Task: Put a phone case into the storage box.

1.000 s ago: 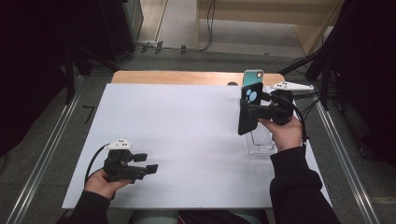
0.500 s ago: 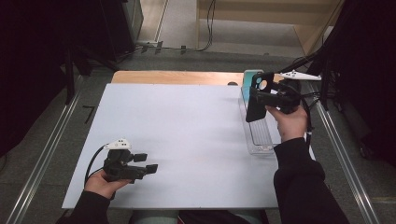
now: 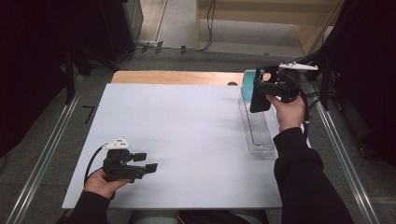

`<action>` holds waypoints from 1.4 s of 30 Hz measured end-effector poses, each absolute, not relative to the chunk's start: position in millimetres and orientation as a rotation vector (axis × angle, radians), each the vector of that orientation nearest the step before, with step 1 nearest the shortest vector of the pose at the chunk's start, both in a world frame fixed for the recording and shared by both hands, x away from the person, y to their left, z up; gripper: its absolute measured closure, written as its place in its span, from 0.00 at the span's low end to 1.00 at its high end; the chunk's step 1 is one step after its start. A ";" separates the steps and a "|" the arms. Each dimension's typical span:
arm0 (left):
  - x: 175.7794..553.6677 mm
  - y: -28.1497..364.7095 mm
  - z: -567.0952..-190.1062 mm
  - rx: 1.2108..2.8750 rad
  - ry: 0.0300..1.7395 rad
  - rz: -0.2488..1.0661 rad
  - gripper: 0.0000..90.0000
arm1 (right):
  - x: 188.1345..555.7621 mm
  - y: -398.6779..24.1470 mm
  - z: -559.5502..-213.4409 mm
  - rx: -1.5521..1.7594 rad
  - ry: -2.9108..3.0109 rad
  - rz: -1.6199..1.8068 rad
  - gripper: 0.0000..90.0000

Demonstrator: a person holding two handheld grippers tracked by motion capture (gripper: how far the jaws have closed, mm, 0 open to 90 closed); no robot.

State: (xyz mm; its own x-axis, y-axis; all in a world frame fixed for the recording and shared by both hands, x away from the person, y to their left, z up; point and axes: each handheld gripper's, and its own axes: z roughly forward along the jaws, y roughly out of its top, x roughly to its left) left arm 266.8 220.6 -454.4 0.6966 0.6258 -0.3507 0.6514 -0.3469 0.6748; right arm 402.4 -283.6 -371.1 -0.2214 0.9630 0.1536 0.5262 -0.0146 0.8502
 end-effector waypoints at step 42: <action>268.1 222.8 -454.4 2.041 0.965 -0.049 0.32 | 480.4 -267.7 -439.7 1.625 1.677 1.020 0.12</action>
